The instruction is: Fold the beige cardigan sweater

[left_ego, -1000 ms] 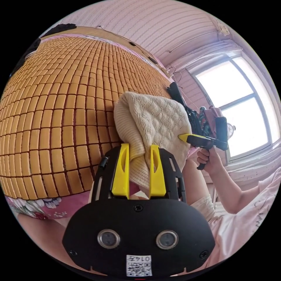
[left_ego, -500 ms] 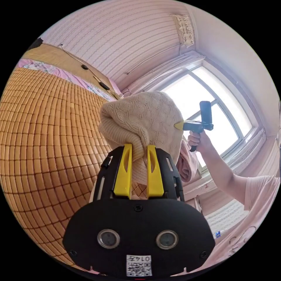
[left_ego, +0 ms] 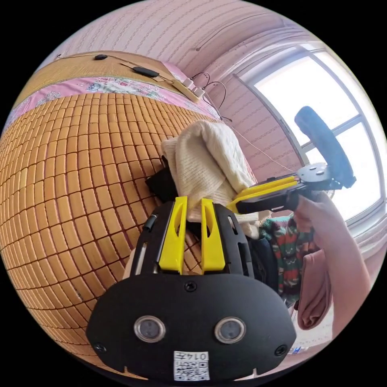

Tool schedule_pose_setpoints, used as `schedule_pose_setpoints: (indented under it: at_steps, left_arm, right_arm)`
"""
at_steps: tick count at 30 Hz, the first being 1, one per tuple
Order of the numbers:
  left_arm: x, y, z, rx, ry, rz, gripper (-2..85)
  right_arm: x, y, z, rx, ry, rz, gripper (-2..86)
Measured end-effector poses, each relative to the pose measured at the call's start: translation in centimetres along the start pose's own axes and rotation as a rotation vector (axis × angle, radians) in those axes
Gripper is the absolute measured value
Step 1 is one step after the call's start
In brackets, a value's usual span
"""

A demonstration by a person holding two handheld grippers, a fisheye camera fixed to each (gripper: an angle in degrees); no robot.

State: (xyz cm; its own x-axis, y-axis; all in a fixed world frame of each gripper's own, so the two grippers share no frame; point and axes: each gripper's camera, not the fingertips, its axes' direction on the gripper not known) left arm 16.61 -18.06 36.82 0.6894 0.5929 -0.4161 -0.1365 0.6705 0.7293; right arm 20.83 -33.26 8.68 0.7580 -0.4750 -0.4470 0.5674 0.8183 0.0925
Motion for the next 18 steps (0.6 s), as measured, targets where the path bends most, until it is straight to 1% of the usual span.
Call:
schedule_pose_setpoints:
  at_steps: [1,3,5,6,7,8,9,10,12,13,14,15,17,18]
  left_arm:
    - [-0.1,0.4,-1.0,0.014,0.001,0.008,6.2]
    - [-0.4,2.5,-5.6,0.038,-0.030,0.069,6.1]
    - [-0.8,5.2,-9.9,0.058,-0.063,0.136,5.8]
    - [-1.3,7.4,-13.1,0.064,-0.093,0.170,5.8]
    - [-1.6,8.7,-14.7,0.068,-0.107,0.187,5.8]
    - [-2.3,11.4,-18.1,0.074,-0.139,0.217,5.7]
    - [-3.2,14.4,-21.7,0.082,-0.176,0.221,5.8]
    - [-3.8,15.9,-23.5,0.092,-0.195,0.220,5.8]
    - [-6.6,22.4,-30.9,0.133,-0.266,0.165,6.0]
    - [-7.4,24.1,-32.8,0.148,-0.283,0.141,6.0]
    - [-9.0,27.4,-36.5,0.183,-0.319,0.090,6.1]
    - [-10.7,30.7,-40.2,0.226,-0.366,0.032,6.1]
    - [-13.2,35.3,-45.4,0.293,-0.446,-0.069,6.1]
    - [-14.8,38.1,-48.6,0.334,-0.493,-0.138,6.1]
  right_arm:
    - [-1.1,0.4,-0.8,0.042,-0.003,0.018,9.7]
    - [-2.8,1.3,-2.7,0.086,-0.022,0.014,9.2]
    - [-6.0,2.9,-5.8,0.139,-0.061,-0.048,7.8]
    - [-6.9,3.4,-6.7,0.155,-0.052,-0.062,7.6]
    - [-9.1,4.2,-8.3,0.181,-0.027,-0.090,7.4]
    - [-11.6,4.9,-9.7,0.194,-0.004,-0.127,7.3]
    - [-13.0,5.1,-10.3,0.198,0.004,-0.150,7.3]
    - [-16.0,5.5,-11.3,0.205,0.020,-0.197,7.3]
    - [-21.2,5.8,-12.6,0.225,0.049,-0.271,7.4]
    - [-25.1,5.6,-13.1,0.221,0.067,-0.332,7.5]
    - [-29.4,5.2,-13.3,0.207,0.082,-0.402,7.9]
    - [-31.6,5.0,-13.4,0.200,0.089,-0.438,8.1]
    - [-41.1,4.2,-13.5,0.184,0.110,-0.582,8.8]
    - [-43.6,4.0,-13.6,0.183,0.107,-0.619,8.9]
